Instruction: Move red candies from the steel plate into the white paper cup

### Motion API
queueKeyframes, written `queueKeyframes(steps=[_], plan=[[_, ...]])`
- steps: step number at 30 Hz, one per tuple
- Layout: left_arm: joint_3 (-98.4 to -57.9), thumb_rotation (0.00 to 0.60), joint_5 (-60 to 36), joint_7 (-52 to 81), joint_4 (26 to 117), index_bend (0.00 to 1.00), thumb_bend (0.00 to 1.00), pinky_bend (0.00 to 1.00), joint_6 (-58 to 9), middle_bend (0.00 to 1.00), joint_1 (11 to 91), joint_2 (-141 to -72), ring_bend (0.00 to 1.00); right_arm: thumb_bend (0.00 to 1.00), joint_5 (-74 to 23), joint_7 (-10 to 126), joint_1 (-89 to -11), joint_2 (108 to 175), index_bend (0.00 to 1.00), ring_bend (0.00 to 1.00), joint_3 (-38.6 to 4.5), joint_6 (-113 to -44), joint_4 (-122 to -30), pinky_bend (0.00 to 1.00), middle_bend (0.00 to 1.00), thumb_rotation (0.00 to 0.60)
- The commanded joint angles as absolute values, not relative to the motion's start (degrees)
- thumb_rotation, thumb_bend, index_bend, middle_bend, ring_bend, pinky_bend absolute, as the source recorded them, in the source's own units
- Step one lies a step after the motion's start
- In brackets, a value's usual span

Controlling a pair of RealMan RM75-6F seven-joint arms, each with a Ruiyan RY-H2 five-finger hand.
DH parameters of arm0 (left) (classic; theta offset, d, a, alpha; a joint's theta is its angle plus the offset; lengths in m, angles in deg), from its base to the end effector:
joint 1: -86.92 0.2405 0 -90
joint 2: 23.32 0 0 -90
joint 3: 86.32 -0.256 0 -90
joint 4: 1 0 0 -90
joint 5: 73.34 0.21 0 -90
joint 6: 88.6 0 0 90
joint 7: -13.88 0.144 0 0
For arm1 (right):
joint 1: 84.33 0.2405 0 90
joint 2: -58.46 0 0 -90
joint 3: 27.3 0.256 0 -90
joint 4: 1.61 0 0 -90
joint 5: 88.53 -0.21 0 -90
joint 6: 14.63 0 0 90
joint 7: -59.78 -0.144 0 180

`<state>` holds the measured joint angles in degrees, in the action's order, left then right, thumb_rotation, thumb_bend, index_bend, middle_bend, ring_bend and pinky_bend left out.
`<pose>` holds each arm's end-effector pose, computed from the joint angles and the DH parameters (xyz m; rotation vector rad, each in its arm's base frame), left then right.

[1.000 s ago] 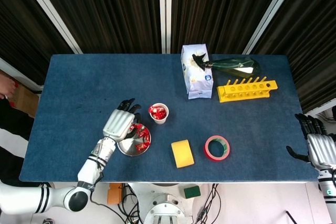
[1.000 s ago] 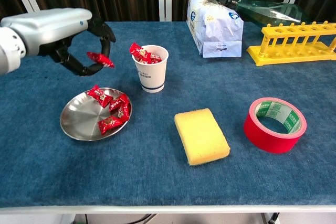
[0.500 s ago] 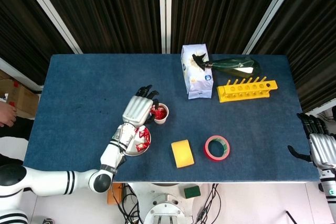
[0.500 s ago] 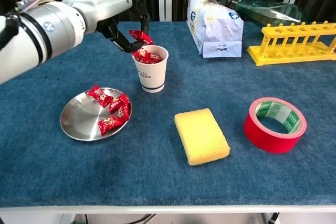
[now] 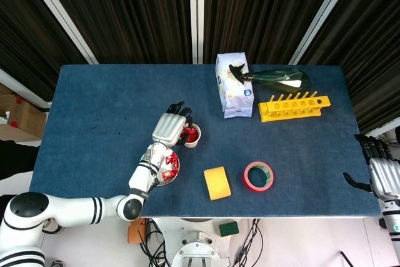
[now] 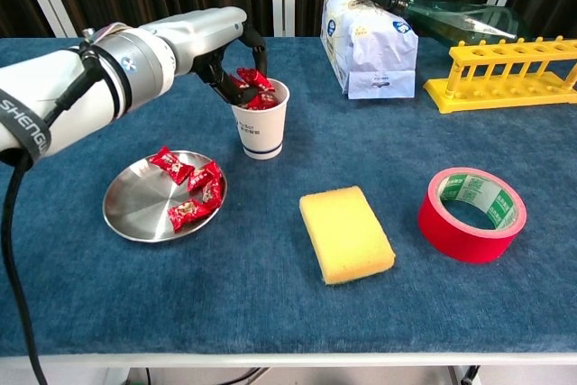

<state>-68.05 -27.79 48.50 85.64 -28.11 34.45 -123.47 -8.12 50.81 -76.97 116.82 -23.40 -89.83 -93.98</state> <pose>-0.0550 0.3528 -0.0527 -1.7857 -1.0381 -0.9997 -0.3310 -0.1978 0.1793 1.3575 -1.0741 0.8465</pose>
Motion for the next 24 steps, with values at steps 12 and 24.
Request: queueKeyframes(steps=[12, 24], plan=[[-69.62, 0.6, -26.43, 47.21, 91.68, 0.27, 0.38, 0.1, -26.23, 0.19, 35.89, -119.64, 0.02, 0.24, -8.19, 51.56, -76.89, 117.09, 0.02, 0.0, -23.45, -89.74, -94.03, 0.0, 0.05, 0.6], [-77.18, 0.6, -21.49, 45.97, 105.58, 0.36, 0.37, 0.1, -20.29, 0.19, 43.97, -108.74, 0.02, 0.24, -8.57, 52.59, -76.64, 117.43, 0.02, 0.0, -23.5, -89.19, -94.19, 0.0, 0.05, 0.6]])
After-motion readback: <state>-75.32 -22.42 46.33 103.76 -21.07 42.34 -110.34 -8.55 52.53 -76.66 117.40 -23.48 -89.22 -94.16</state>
